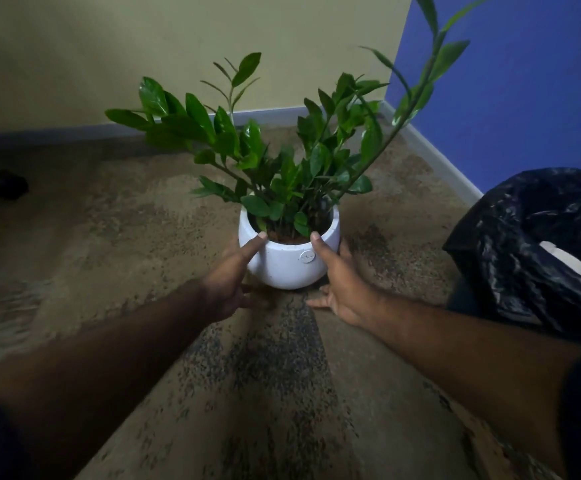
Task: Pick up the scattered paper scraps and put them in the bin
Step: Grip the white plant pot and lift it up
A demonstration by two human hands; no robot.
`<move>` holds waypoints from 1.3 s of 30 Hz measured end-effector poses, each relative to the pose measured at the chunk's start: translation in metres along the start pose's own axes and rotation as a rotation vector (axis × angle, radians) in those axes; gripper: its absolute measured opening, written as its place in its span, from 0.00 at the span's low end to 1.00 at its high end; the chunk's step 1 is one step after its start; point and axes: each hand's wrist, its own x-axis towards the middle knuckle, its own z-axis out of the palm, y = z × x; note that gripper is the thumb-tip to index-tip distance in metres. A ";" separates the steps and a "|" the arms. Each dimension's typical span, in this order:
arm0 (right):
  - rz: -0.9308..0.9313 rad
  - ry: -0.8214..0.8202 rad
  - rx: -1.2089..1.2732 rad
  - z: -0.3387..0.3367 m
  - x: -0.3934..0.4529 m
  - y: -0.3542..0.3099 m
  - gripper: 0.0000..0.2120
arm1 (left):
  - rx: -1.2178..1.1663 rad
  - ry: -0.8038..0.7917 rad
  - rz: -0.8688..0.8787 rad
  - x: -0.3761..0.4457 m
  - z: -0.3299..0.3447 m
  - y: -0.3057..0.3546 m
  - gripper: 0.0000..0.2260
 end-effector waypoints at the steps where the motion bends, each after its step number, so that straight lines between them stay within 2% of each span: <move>1: -0.018 0.002 0.037 0.003 0.002 0.003 0.28 | -0.033 -0.010 0.015 0.002 0.002 -0.001 0.29; 5: -0.087 -0.011 0.121 0.007 0.007 0.005 0.25 | -0.137 0.066 0.086 0.007 0.009 -0.001 0.22; 10: -0.074 0.048 0.138 0.007 -0.006 0.003 0.21 | -0.105 0.125 0.074 -0.007 0.020 0.001 0.18; 13: -0.025 0.096 0.130 0.007 -0.039 -0.006 0.19 | -0.065 0.140 0.028 -0.039 0.030 0.010 0.19; 17: 0.051 0.141 0.088 0.010 -0.111 -0.042 0.18 | 0.045 0.141 -0.067 -0.103 0.044 0.038 0.27; 21: 0.053 0.223 -0.008 0.011 -0.189 -0.112 0.18 | 0.067 0.266 -0.075 -0.183 0.067 0.085 0.15; 23: 0.032 0.262 -0.095 0.012 -0.226 -0.158 0.18 | 0.030 0.317 -0.065 -0.225 0.085 0.118 0.13; 28: 0.036 0.240 -0.255 0.019 -0.317 -0.295 0.24 | -0.034 0.332 -0.105 -0.328 0.138 0.222 0.22; 33: 0.028 0.215 -0.267 0.022 -0.398 -0.425 0.24 | -0.064 0.383 -0.087 -0.414 0.183 0.329 0.16; 39: 0.026 0.202 -0.296 0.020 -0.467 -0.526 0.23 | 0.011 0.391 -0.072 -0.484 0.221 0.424 0.13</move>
